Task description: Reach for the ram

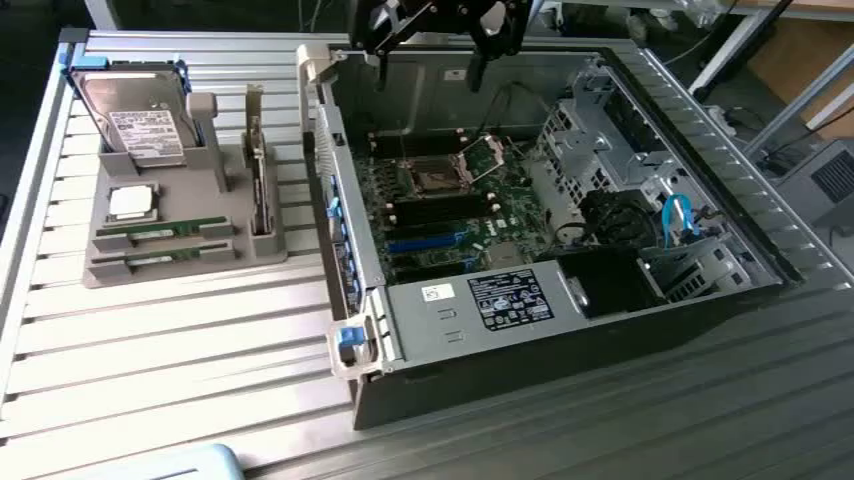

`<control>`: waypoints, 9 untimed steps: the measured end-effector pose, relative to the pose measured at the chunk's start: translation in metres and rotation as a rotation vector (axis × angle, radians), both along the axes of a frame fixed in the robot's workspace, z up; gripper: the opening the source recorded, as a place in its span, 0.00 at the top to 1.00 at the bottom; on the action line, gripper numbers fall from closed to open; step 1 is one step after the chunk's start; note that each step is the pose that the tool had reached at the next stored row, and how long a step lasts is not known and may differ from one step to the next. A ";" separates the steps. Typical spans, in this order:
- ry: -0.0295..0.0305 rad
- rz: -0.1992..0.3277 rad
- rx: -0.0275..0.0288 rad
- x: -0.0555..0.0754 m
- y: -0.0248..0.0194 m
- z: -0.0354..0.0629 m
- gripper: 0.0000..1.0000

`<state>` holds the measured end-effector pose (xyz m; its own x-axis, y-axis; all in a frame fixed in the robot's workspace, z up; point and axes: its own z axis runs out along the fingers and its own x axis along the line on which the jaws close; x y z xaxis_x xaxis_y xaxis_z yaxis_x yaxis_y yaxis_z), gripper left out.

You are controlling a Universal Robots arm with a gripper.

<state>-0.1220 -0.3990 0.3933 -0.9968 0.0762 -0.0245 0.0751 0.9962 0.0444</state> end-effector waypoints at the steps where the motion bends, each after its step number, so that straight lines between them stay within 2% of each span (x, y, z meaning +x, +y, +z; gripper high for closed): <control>1: 0.0001 0.000 0.0000 0.000 0.0000 0.0000 0.01; 3: -0.0002 0.000 0.0001 -0.003 0.0001 0.0000 0.01; 9: -0.0015 0.000 -0.0001 -0.027 0.0005 0.0001 0.01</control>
